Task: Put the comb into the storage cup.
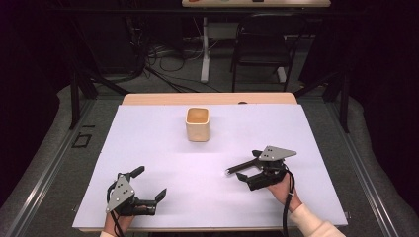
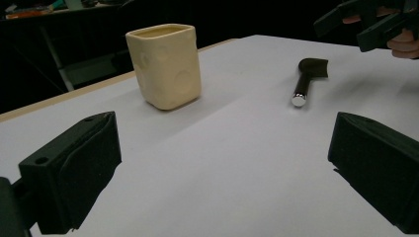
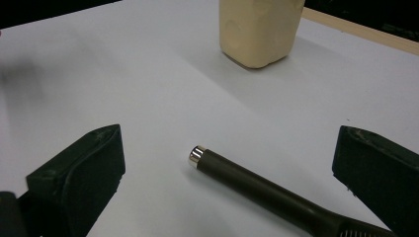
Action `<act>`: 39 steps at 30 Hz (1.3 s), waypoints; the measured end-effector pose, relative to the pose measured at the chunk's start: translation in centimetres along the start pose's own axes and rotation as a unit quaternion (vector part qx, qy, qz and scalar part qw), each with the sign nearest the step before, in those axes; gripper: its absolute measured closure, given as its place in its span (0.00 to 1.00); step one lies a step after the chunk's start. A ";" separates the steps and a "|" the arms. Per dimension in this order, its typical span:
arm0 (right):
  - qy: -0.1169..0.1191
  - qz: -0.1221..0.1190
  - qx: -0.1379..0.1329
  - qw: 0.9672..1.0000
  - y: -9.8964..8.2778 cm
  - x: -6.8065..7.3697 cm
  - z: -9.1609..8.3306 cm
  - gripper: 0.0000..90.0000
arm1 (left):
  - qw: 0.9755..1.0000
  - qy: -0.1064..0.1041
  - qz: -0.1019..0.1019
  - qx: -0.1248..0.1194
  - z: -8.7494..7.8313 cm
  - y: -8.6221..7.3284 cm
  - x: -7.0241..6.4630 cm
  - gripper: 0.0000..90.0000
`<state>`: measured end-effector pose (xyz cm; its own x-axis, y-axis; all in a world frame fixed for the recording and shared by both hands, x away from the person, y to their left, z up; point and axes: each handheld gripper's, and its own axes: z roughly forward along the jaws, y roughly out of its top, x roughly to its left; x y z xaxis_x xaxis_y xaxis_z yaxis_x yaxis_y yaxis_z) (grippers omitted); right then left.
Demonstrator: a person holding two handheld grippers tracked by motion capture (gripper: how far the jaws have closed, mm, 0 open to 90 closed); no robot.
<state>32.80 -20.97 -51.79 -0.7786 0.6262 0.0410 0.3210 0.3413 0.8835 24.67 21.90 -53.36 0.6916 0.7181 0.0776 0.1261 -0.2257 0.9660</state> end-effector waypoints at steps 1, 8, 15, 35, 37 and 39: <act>0.000 0.001 0.001 1.000 0.1 -0.1 0.2 0.00 | 1.000 0.000 0.000 0.000 0.0 0.0 0.0 0.00; -0.005 0.003 0.009 1.000 0.6 -0.4 1.1 0.18 | 1.000 -0.001 0.001 0.000 0.0 0.1 -0.1 0.00; -0.010 -0.001 0.018 1.000 1.0 -0.4 1.8 0.47 | 1.000 -0.001 0.001 0.000 0.0 0.1 -0.1 0.00; -0.014 -0.034 0.082 0.996 1.1 0.1 4.8 1.00 | 1.000 -0.002 0.002 0.002 0.1 0.1 -0.1 0.00; -0.015 -0.037 0.093 0.995 1.1 0.2 5.3 1.00 | 1.000 -0.002 0.003 0.003 0.1 0.1 -0.2 0.00; -0.017 -0.040 0.103 0.994 1.1 0.4 5.8 1.00 | 1.000 -0.003 0.003 0.003 0.1 0.1 -0.2 0.00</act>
<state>35.93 -16.33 -53.52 -0.7885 0.6135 -0.0444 0.3653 0.5252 0.7686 24.61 21.67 -53.32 0.6961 0.7132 0.0822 0.1263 -0.2343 0.9639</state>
